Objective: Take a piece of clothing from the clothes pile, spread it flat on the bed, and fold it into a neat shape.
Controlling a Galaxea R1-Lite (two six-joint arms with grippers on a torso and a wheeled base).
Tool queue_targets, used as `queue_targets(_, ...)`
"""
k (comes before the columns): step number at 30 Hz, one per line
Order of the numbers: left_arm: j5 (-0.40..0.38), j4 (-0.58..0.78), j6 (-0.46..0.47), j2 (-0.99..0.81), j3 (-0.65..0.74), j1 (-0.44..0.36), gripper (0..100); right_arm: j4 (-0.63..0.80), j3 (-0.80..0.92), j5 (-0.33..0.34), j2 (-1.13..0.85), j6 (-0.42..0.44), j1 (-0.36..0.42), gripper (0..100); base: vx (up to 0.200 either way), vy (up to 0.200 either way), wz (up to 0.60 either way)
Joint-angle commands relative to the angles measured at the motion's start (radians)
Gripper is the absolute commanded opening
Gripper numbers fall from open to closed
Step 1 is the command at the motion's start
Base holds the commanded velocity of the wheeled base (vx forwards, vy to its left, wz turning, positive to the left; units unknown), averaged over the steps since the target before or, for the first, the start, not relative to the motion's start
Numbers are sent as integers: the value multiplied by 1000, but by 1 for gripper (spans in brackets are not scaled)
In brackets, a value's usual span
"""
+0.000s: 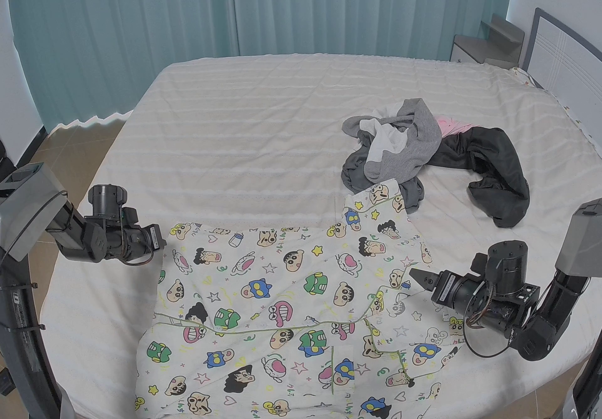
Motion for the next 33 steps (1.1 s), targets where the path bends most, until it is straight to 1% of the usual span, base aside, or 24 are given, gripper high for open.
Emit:
queue_targets(1,-55,-34,6,-109,159,6,0,1,3,0,3,0,2,100,0,0,0)
queue_targets(2,-65,-56,4,-120,184,5,100,1,7,0,1,0,2,100,0,0,0)
queue_targets(6,-108,-174,7,-158,320,5,100,-1,17,1,3,-1,5,100,0,0,0)
queue_targets(8,-109,-203,18,-158,354,5,100,-1,19,0,1,-1,7,100,0,0,0)
queue_targets(11,-112,-209,32,-157,371,5,100,-1,19,0,1,-3,7,100,0,0,0)
queue_targets(12,-115,-212,50,-152,399,3,100,-1,19,0,1,-3,7,100,0,0,0)
queue_targets(23,-131,-221,50,-109,412,-18,100,-1,19,0,3,-3,7,100,0,0,0)
queue_targets(30,-131,-284,42,-71,461,-18,100,-1,19,4,3,-1,7,100,0,0,0)
queue_targets(33,-154,-323,41,-54,494,-15,100,-1,19,4,3,-1,7,100,0,0,0)
